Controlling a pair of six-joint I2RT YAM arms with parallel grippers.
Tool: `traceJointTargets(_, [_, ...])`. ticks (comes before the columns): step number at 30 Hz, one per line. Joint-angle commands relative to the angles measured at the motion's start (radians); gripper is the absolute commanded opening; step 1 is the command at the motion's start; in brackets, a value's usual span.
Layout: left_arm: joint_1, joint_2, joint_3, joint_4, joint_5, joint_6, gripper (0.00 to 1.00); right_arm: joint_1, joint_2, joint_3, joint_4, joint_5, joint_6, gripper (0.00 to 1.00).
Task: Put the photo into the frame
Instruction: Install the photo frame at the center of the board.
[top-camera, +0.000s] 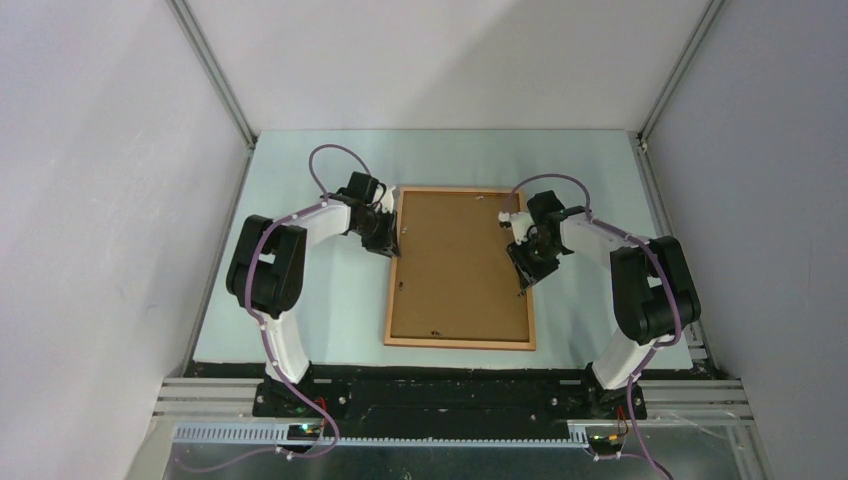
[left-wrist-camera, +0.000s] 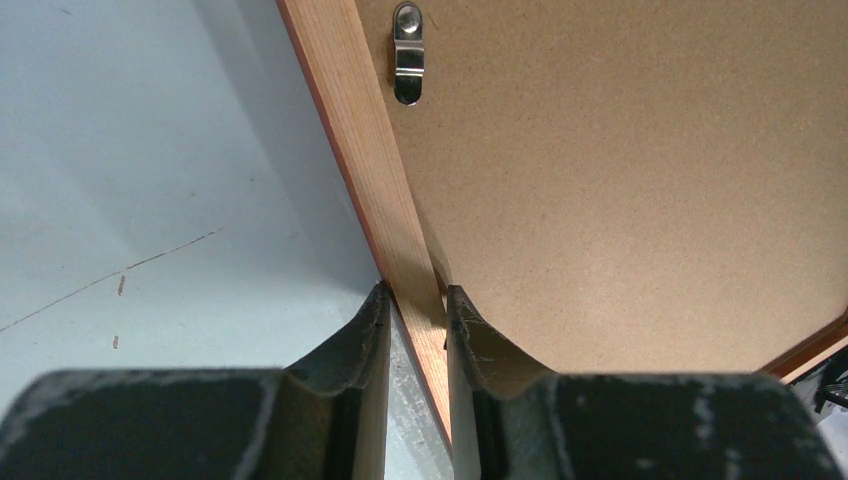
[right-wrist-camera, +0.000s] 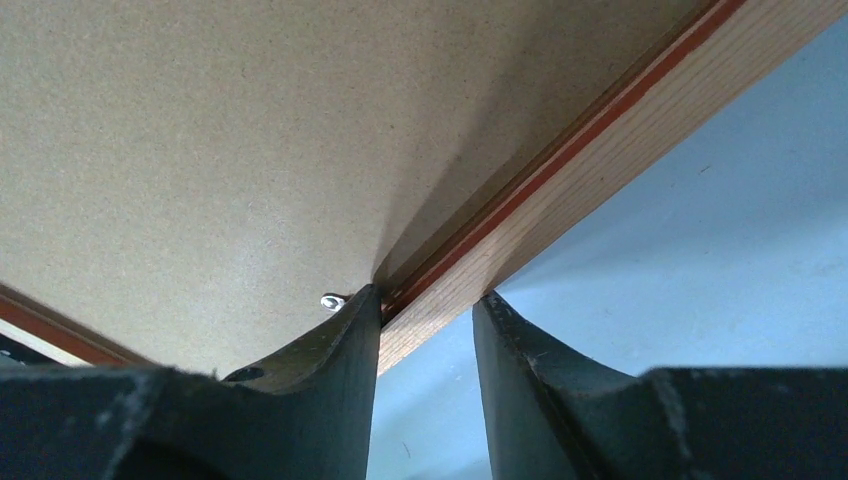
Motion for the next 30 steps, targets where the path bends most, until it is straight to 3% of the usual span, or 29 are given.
traceJointTargets(1, [0.011, -0.024, 0.01, 0.03, 0.053, 0.013, 0.0, 0.039, 0.044, -0.022, -0.037, -0.04, -0.088, 0.43])
traceJointTargets(19, [0.016, -0.026, 0.008, 0.029, 0.058, 0.012, 0.0, 0.033, 0.04, -0.021, -0.037, -0.065, -0.115, 0.47])
traceJointTargets(30, [0.016, -0.028, 0.008, 0.029, 0.063, 0.01, 0.0, -0.087, 0.036, 0.07, -0.045, -0.146, 0.015, 0.52])
